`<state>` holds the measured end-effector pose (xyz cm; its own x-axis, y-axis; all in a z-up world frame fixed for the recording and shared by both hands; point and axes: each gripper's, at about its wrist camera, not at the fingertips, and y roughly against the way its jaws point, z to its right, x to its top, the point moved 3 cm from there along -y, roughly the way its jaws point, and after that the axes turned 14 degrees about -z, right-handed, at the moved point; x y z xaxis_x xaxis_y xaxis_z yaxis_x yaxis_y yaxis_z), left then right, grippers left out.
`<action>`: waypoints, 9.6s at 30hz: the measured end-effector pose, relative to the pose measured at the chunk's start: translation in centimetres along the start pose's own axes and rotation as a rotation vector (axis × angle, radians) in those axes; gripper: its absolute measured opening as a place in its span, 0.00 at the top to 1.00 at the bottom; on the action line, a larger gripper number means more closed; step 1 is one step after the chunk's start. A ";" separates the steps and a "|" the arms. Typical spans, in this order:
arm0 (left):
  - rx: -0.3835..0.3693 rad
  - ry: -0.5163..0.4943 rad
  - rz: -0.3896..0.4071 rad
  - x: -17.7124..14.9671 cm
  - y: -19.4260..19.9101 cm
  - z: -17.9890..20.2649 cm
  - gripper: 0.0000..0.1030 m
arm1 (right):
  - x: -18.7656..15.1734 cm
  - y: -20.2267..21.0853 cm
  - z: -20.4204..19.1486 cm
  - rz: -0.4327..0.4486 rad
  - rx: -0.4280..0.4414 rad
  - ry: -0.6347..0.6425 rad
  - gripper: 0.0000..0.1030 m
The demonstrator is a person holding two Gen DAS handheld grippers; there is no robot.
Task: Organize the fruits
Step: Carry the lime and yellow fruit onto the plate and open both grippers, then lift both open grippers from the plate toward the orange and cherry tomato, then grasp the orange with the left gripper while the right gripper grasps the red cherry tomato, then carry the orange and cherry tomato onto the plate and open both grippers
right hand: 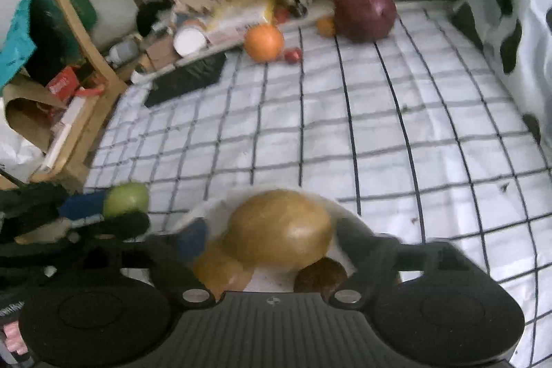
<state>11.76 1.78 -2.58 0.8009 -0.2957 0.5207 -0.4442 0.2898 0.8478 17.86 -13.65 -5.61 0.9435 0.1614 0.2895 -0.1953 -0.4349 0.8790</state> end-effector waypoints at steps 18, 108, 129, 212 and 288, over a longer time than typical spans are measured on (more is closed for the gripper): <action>-0.004 0.056 -0.114 -4.1 0.1 1.7 0.73 | -5.1 4.6 1.1 0.109 -0.128 0.002 0.03; 0.260 0.114 -0.032 1.3 -1.7 -1.1 0.20 | -2.5 3.7 2.6 0.194 -0.438 0.130 0.00; 0.242 0.060 0.011 7.4 -5.3 -4.0 0.00 | 4.8 1.2 4.4 0.203 -0.458 0.140 0.00; 0.105 0.127 0.042 13.2 -9.2 -9.9 0.51 | 14.1 -4.2 2.1 0.221 -0.278 0.413 0.79; -0.009 0.201 -0.047 -5.6 1.2 2.3 0.64 | -7.9 5.7 -1.8 0.175 -0.232 0.341 0.78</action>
<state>5.83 1.66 -4.24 0.8852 -0.1219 0.4490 -0.4013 0.2880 0.8695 8.75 -15.80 -2.18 0.7562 0.4030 0.5155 -0.4354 -0.2781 0.8562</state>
